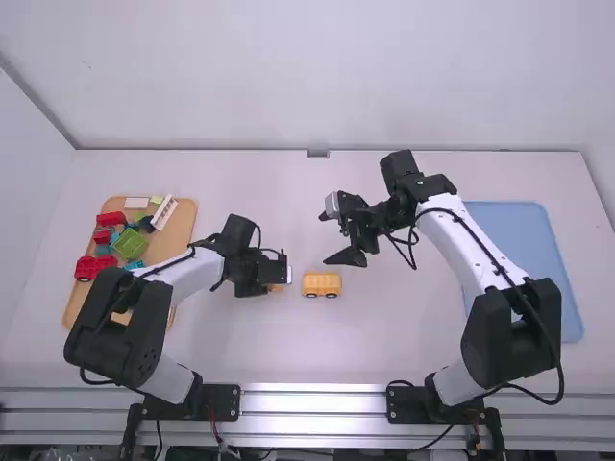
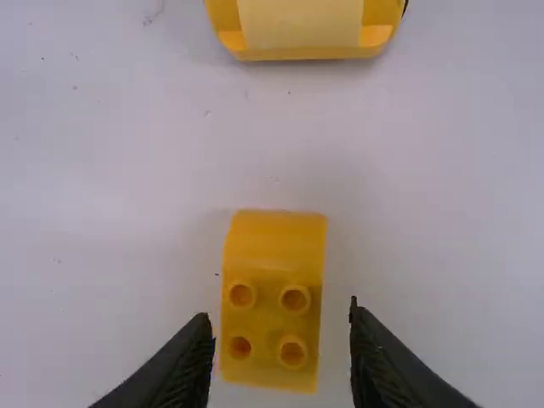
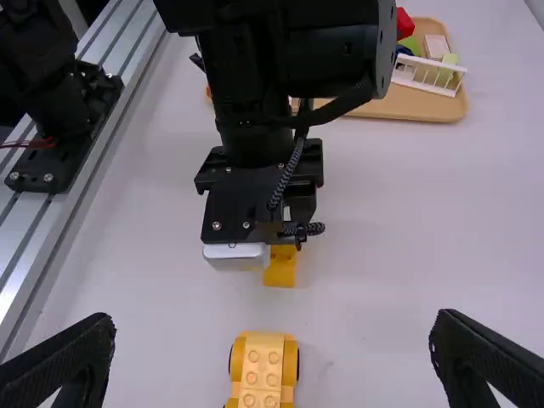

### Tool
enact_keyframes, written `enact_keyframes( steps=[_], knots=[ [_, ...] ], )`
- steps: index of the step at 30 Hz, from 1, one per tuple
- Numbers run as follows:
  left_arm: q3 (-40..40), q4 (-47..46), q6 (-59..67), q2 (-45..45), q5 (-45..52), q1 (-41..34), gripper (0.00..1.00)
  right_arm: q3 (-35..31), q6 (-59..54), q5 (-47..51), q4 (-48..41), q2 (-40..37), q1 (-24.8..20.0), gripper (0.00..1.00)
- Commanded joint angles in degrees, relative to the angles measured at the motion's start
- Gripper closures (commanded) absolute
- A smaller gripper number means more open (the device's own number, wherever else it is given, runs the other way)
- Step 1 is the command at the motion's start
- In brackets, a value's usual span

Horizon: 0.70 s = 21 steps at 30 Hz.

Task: Assemble lego blocks to make yellow taxi

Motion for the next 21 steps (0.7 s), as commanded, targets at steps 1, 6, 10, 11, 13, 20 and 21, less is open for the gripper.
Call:
enact_keyframes(
  steps=[1, 6, 10, 11, 13, 20, 21],
  knots=[
    [-0.79, 0.37, 0.68, 0.66, 0.83, 0.09, 0.43, 0.42, -0.07, -0.39, -0.24, -1.18, -0.07, 0.01],
    [-0.04, 1.55, -3.52, -0.70, 1.55, 0.11, 0.01, 0.42, -0.09, -0.39, 0.04, -1.18, -0.07, 0.01],
    [1.11, 0.09, -4.76, -3.74, 8.79, 1.46, 0.01, 0.42, -0.85, -0.44, 0.24, -1.18, -0.07, 0.01],
    [0.92, 0.22, -3.17, -4.20, 11.85, 2.23, 0.01, 0.42, -1.88, -0.42, 0.20, -1.18, -0.07, 0.01],
    [-0.55, 1.68, -0.74, -4.17, 17.99, 5.55, 0.01, 0.42, -3.30, 0.07, 0.26, -1.18, -0.07, 0.01],
    [-6.25, 17.99, -15.58, -2.23, 17.35, 12.52, 0.01, 0.42, -0.81, 1.38, 4.70, -1.16, -0.07, 0.01],
    [-7.17, 18.88, -20.52, -2.25, 17.53, 13.14, 0.01, 0.42, 0.13, 2.38, 5.42, -1.16, -0.07, 0.01]
  ],
)
